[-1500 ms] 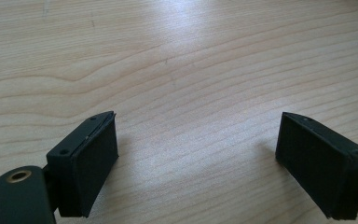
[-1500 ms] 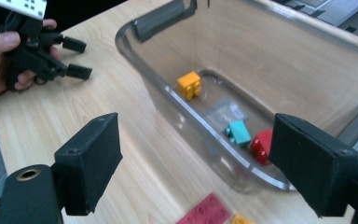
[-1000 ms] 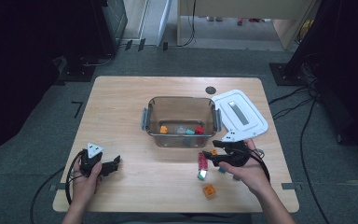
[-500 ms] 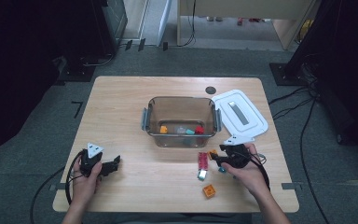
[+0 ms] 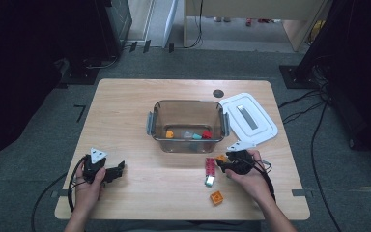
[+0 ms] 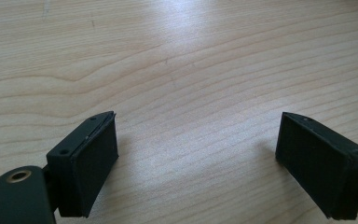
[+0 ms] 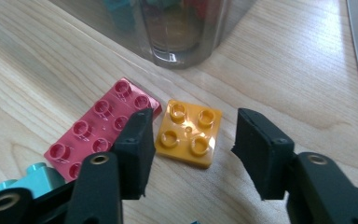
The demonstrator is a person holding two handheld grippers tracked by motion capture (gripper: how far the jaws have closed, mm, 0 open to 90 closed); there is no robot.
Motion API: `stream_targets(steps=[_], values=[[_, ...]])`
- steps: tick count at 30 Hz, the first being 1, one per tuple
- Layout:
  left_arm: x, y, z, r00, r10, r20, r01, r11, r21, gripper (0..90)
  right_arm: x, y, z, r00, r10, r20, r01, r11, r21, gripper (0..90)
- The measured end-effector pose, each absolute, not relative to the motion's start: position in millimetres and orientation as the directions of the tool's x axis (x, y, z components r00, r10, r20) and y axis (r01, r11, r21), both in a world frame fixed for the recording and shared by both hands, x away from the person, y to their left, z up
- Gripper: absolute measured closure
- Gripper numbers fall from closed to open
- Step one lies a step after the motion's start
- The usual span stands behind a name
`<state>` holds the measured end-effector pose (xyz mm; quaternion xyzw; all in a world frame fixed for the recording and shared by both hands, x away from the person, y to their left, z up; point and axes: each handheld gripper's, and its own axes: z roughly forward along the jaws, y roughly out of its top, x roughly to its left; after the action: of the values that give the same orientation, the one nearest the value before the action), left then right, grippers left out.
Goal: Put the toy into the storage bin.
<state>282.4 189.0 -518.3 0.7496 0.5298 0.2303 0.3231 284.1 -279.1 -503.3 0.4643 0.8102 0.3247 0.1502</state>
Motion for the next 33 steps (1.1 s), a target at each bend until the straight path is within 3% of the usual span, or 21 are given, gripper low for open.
stream_targets(steps=[6,13,33], values=[[282,189,-518,0.333,0.943,0.003,0.646,-0.23,0.728,12.8,285,-278,-507,-0.519,0.853,0.054,0.661,0.361,0.658,49.5],[282,189,-518,0.333,0.943,0.003,0.645,-0.23,0.728,12.8,283,-278,-508,-0.523,0.852,0.035,0.648,0.37,0.666,59.3],[282,189,-518,0.333,0.943,0.003,0.646,-0.23,0.728,12.7,275,-283,-484,-0.558,0.825,0.093,0.613,0.333,0.716,59.9]])
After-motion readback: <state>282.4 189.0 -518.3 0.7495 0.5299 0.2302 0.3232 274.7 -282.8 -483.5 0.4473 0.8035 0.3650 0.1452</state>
